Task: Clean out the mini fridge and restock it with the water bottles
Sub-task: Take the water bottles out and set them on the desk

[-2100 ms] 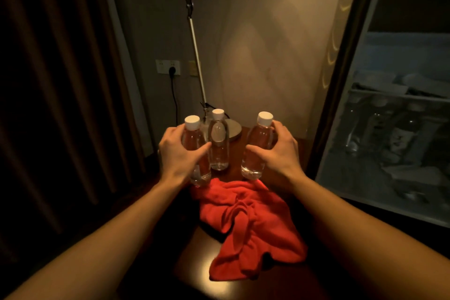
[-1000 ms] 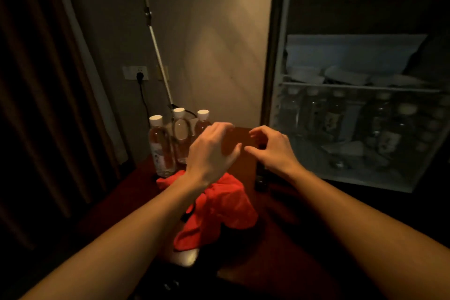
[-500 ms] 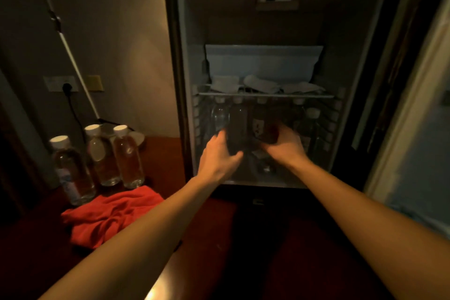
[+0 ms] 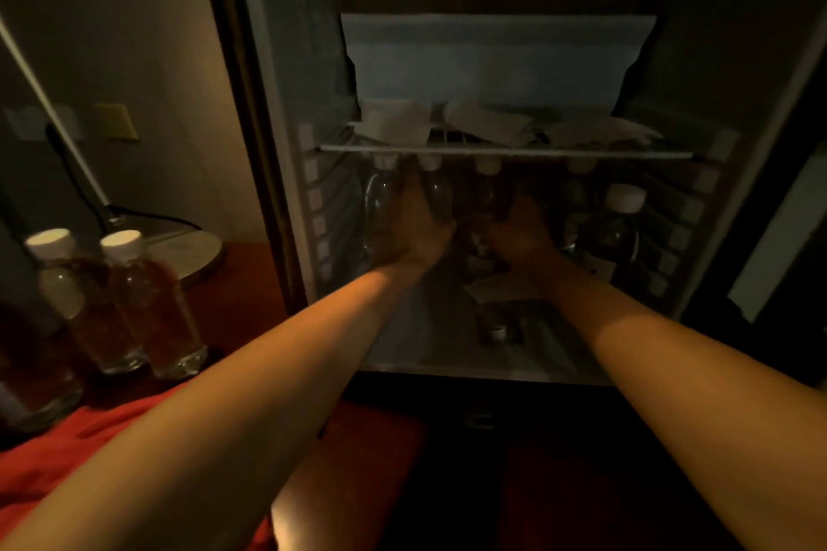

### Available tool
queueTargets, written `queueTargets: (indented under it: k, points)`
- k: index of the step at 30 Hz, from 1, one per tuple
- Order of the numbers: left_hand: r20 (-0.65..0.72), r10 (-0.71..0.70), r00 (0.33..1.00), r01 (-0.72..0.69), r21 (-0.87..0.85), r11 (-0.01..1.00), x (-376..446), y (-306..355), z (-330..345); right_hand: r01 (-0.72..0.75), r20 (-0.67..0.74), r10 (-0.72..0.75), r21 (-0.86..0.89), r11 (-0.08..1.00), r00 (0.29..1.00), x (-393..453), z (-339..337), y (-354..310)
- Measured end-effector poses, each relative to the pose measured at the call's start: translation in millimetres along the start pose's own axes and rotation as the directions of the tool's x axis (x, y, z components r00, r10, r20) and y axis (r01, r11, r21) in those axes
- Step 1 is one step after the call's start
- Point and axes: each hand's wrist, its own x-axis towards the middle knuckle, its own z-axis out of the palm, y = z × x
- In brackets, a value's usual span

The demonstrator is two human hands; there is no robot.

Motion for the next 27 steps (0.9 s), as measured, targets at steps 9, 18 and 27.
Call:
queueTargets:
  k: [9, 18, 27]
  points:
    - [-0.104, 0.107, 0.989, -0.115, -0.071, 0.991, -5.5, 10.4, -14.8, 0.093, -0.098, -0.092, 0.012, 0.996, 0.991, -10.2, -6.0, -5.5]
    - [0.013, 0.124, 0.992, -0.110, -0.379, 0.919, -60.1, 5.5, -56.0, 0.150, -0.015, -0.152, -0.080, 0.985, 0.988, -66.6, -32.8, -46.2]
    - [-0.149, 0.164, 0.975, -0.213, -0.427, 0.879, -104.3, -2.1, -113.0, 0.216, -0.074, -0.226, -0.123, 0.969, 0.971, -111.8, -43.7, -93.9]
